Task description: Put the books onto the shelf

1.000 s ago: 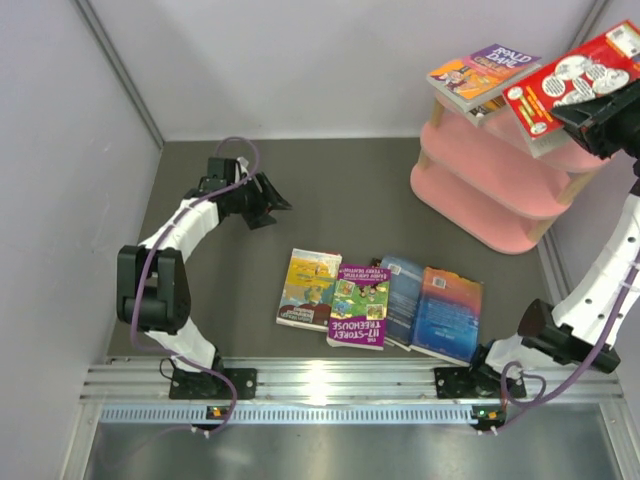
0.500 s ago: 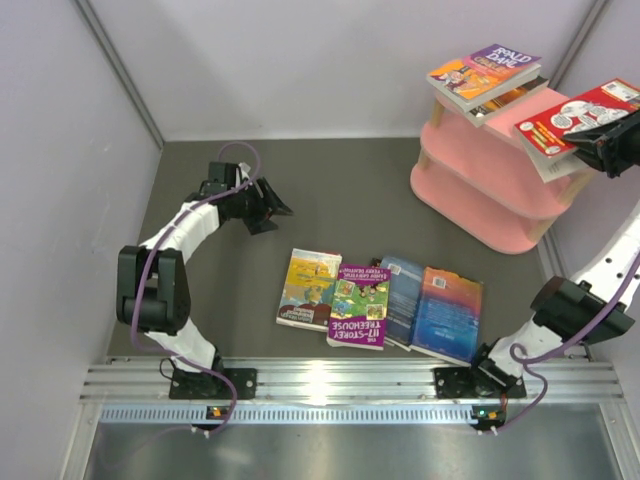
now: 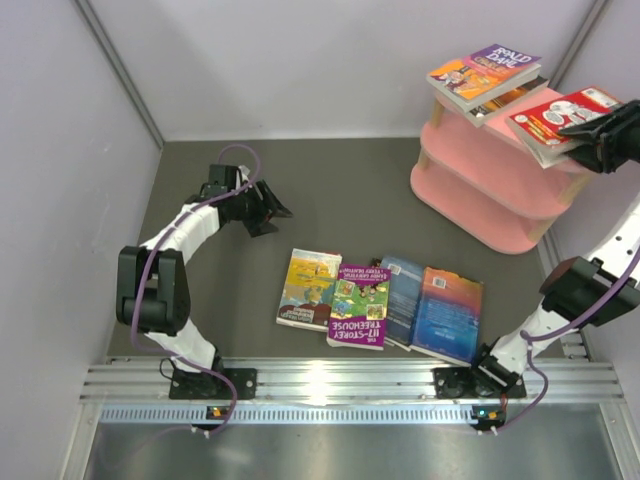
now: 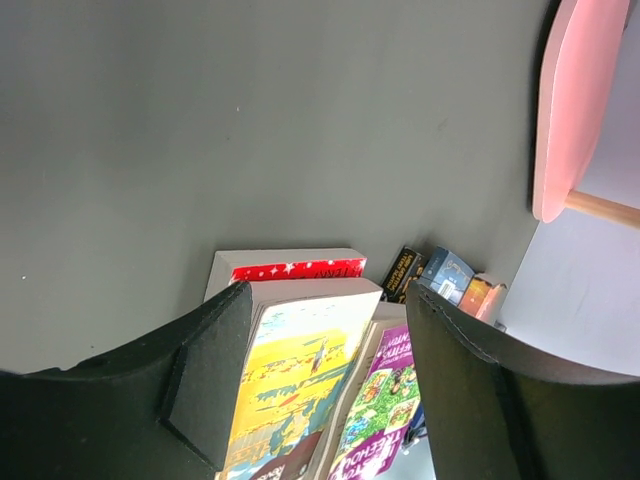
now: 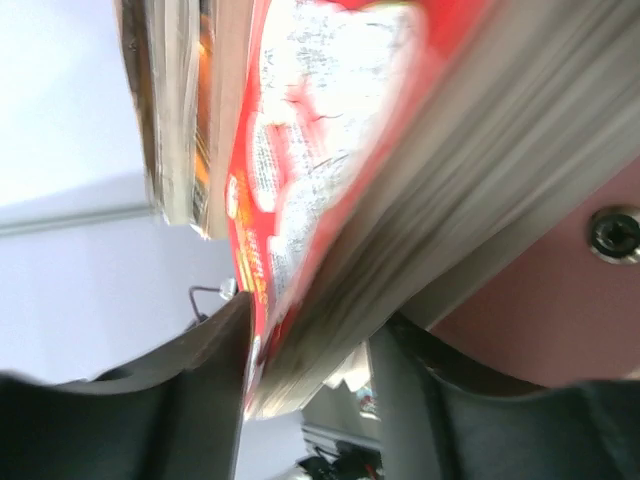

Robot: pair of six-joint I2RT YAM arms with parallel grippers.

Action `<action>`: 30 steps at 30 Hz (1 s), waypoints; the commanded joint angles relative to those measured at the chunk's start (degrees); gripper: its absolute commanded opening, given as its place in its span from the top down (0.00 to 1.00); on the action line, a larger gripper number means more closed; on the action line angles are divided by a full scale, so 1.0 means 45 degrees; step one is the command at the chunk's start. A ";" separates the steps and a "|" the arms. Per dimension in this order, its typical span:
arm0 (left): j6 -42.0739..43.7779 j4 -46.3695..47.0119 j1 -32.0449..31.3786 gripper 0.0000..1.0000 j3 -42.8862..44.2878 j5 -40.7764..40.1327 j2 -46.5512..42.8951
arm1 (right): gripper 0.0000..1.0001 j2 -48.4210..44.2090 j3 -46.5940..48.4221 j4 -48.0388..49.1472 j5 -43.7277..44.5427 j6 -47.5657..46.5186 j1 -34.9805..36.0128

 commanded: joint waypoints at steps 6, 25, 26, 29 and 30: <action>0.0246 -0.0093 0.0004 0.32 -0.0067 -0.0451 -0.0692 | 0.12 -0.0159 0.1329 -0.1208 0.1398 -0.1256 -0.0283; 0.0988 -0.2303 -0.0015 0.25 -0.0398 -0.0902 -0.0263 | 0.00 -0.6813 -0.2549 0.5654 0.3973 0.1786 0.4139; 0.0989 -0.2283 0.0004 0.11 -0.0534 -0.0765 -0.0185 | 0.00 -0.7400 -0.4006 0.7754 0.4057 0.2777 0.5871; 0.1008 -0.2048 -0.0093 0.02 -0.1043 -0.0121 0.0069 | 0.00 -0.7974 -0.6889 0.7449 0.5690 0.2442 0.9665; 0.1066 -0.2125 -0.0248 0.02 -0.1140 0.0016 0.0186 | 0.00 -0.7817 -0.7143 0.6632 0.7709 0.2029 1.0876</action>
